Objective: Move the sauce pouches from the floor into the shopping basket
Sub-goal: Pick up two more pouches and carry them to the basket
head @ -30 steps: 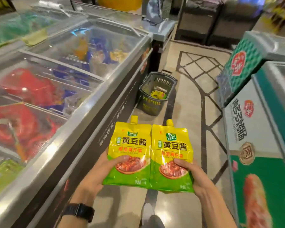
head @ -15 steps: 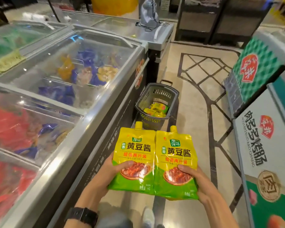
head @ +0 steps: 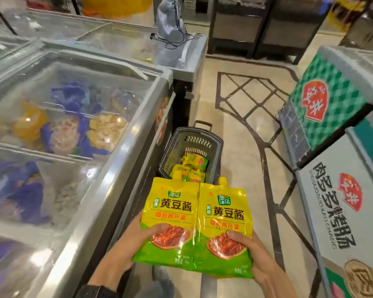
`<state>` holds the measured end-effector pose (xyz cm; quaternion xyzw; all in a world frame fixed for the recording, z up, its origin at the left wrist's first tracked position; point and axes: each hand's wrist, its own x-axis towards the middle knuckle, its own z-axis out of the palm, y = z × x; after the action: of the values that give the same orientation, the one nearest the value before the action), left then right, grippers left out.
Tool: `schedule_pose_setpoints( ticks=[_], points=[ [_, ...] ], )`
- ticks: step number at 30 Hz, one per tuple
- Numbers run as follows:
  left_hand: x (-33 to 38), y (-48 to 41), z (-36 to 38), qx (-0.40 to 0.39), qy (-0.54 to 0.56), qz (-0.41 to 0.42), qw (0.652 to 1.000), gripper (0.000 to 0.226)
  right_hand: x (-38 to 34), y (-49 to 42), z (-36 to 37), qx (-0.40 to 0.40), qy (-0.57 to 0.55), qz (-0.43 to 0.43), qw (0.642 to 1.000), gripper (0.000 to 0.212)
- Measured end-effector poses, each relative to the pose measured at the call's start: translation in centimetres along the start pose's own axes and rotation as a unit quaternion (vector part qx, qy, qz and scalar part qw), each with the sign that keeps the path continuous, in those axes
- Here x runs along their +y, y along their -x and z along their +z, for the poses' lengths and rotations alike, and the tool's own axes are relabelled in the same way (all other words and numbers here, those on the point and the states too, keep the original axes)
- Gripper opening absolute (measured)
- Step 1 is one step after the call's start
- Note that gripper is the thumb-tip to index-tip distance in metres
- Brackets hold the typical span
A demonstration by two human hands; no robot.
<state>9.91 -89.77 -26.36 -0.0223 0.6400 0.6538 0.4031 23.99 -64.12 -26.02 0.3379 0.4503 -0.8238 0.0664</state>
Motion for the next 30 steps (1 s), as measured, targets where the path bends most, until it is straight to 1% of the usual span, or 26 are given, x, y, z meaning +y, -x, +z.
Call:
schedule_pose_setpoints(
  ticks=[4,7,12,16,21,24,30],
  points=[
    [3.8,-6.0,-1.0,-0.015,-0.001,-0.009,1.000,0.116,-3.1,-5.0,0.7,0.037,-0.001,0.010,0.999,0.121],
    [6.2,-9.6,-1.0,-0.038,-0.009,-0.019,0.999,0.115,-5.0,-7.9,0.8,0.045,-0.011,0.009,0.999,0.121],
    [8.7,-15.8,0.5,-0.051,-0.011,-0.036,0.998,0.114,-8.1,-12.5,-0.9,0.057,-0.032,0.016,0.998,0.121],
    [10.2,-21.0,2.6,-0.047,-0.013,-0.048,0.998,0.114,-11.0,-16.9,-3.6,0.060,-0.030,0.043,0.997,0.122],
    [12.1,-27.2,4.6,-0.032,-0.007,-0.065,0.997,0.112,-15.7,-22.8,-6.1,0.034,-0.026,0.068,0.997,0.120],
    [12.8,-30.6,5.2,-0.007,-0.001,-0.086,0.996,0.112,-17.9,-26.5,-7.0,0.026,-0.022,0.074,0.997,0.117],
    [11.9,-38.3,3.6,0.015,-0.001,-0.120,0.993,0.113,-18.5,-34.7,-8.1,0.026,-0.014,0.108,0.994,0.118]
  ],
)
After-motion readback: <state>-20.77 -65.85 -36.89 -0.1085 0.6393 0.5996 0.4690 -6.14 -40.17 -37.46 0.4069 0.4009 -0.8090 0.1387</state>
